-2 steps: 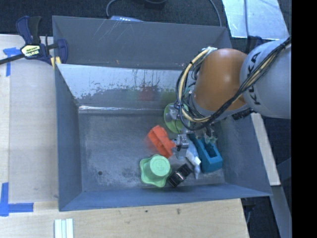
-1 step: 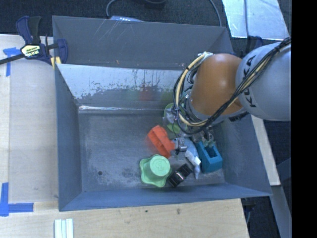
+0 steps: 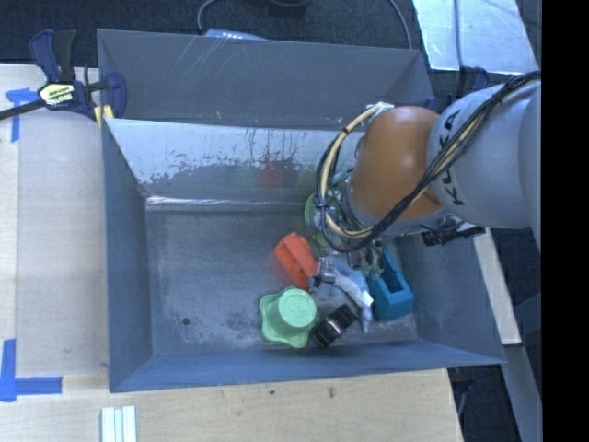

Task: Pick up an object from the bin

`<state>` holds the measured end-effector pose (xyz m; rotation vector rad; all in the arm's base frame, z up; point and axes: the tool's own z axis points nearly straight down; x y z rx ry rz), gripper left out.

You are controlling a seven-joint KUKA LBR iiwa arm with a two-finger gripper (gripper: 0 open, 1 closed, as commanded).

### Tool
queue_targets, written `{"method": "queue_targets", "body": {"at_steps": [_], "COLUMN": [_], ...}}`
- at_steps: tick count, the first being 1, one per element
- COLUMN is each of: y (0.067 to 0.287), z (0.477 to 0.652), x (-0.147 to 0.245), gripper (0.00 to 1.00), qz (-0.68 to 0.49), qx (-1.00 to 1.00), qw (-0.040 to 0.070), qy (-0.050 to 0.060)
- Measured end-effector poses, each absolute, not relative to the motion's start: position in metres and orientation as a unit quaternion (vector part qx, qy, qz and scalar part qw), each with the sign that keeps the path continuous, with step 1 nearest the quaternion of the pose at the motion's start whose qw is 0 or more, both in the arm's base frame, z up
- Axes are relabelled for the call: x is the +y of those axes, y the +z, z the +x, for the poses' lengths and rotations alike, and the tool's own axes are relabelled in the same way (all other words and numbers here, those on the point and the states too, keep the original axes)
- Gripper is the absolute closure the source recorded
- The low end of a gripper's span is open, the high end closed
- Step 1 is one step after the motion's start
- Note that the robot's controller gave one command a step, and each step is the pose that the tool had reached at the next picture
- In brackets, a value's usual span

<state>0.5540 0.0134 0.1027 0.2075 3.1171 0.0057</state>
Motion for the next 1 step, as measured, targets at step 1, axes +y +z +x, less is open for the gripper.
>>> {"method": "queue_targets", "body": {"at_steps": [1], "y": [0.0907], "z": [0.5542], "x": [0.0138], "gripper": [0.0], "qz": [0.069], "qx": [0.998], "qw": [0.01], "qy": [0.002]}}
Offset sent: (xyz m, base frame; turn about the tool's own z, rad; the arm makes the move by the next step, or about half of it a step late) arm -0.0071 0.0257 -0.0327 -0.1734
